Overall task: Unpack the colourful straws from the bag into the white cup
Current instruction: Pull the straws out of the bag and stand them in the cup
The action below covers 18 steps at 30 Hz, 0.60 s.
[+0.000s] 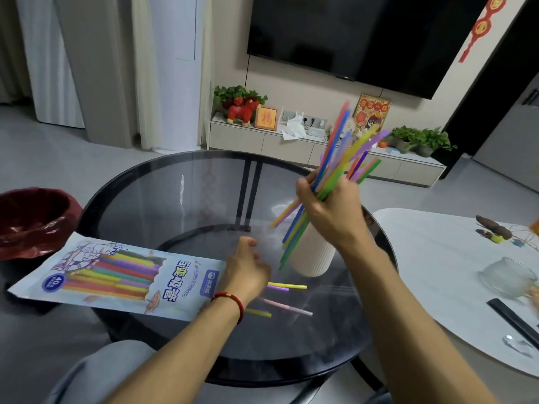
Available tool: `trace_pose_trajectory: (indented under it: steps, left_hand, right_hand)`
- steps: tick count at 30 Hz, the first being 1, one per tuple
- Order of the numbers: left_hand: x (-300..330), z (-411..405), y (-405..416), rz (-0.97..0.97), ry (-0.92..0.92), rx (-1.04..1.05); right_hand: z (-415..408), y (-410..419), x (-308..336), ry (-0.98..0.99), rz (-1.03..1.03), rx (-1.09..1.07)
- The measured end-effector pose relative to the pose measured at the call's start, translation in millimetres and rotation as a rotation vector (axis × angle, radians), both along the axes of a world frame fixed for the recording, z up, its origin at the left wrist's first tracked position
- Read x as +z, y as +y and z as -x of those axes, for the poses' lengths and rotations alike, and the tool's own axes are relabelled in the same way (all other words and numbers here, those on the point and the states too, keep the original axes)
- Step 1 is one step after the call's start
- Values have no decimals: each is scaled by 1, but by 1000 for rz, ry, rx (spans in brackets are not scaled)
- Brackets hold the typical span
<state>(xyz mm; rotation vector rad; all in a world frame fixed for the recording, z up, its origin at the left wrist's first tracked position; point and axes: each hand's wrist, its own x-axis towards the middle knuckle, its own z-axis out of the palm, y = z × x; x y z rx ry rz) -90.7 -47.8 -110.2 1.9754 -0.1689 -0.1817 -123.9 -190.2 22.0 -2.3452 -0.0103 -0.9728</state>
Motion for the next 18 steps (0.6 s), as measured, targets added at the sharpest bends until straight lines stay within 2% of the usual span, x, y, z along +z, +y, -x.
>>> trace_pose_trajectory:
  steps: [4, 8, 10, 15, 18]
  left_hand:
    - [1, 6, 3, -41, -172, -66]
    - [5, 8, -1, -64, -249, -167]
    - [7, 10, -3, -67, -251, -196]
    - [18, 2, -14, -74, -202, -253]
    - [12, -6, -17, -63, -162, -223]
  right_hand:
    - [-6, 13, -32, 138, -3, -24]
    - [-9, 20, -47, 225, -16, -66]
    - [-7, 23, -47, 260, -43, -68]
    - [-12, 27, -27, 178, -10, -50]
    - [-17, 32, -29, 195, -64, -67]
